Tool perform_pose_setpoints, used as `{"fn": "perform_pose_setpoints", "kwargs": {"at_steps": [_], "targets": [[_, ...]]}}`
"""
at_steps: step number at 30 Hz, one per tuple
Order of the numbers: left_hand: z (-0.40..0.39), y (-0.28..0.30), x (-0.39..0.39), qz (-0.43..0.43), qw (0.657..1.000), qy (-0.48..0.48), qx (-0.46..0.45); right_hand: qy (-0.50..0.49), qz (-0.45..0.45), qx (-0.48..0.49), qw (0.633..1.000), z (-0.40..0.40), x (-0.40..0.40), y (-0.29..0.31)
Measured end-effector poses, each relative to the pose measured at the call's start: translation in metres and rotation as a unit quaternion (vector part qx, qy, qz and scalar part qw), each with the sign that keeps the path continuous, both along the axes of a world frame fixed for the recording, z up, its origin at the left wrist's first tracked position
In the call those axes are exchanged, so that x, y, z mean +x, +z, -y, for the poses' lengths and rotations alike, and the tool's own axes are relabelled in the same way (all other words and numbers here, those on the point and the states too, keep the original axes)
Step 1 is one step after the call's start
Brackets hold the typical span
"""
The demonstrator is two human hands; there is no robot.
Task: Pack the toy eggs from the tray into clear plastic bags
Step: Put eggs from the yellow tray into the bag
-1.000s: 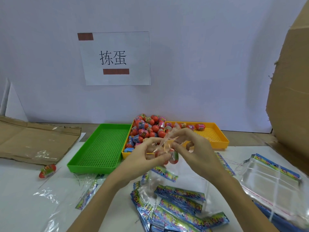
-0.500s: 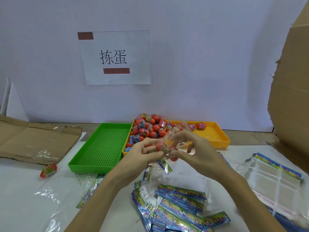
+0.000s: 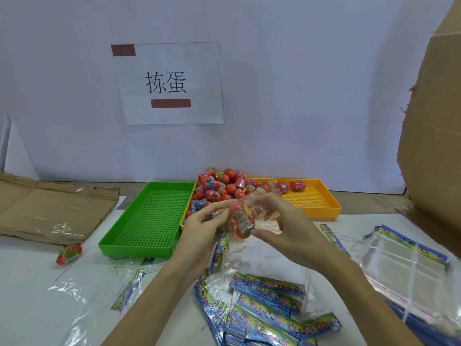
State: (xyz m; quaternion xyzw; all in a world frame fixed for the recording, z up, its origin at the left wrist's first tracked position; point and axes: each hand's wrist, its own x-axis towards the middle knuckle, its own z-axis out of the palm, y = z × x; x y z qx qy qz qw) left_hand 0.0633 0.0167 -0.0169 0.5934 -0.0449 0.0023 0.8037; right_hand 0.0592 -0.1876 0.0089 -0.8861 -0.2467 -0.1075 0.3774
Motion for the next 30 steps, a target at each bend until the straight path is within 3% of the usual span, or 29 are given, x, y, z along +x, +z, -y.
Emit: {"fn": "perform_pose_setpoints", "kwargs": {"at_steps": [4, 12, 17, 23, 27, 30], "targets": [[0.0003, -0.0042, 0.0014, -0.018, 0.998, 0.054, -0.009, -0.006, -0.005, 0.008, 1.0, 0.0007, -0.0007, 0.0], [-0.0024, -0.0007, 0.0021, -0.044, 0.998, -0.031, -0.017, -0.029, -0.024, 0.025, 0.999, 0.0049, 0.0042, 0.0005], [-0.0002, -0.0021, 0.0002, -0.035, 0.999, 0.006, 0.017, -0.002, -0.028, 0.032, 0.999, 0.0022, 0.0028, 0.0003], [-0.004, 0.0023, 0.0018, -0.044, 0.999, -0.01, -0.002, 0.011, -0.011, 0.058, 0.998, 0.0003, 0.0018, -0.0011], [-0.007, 0.0006, 0.0012, -0.046, 0.997, -0.037, 0.054, 0.008, 0.005, 0.048, 0.999, -0.0031, 0.0032, -0.0044], [-0.0051, 0.0001, 0.0031, -0.08, 0.995, -0.049, 0.04, 0.014, 0.003, 0.049, 0.999, -0.0037, 0.0037, -0.0064]]}}
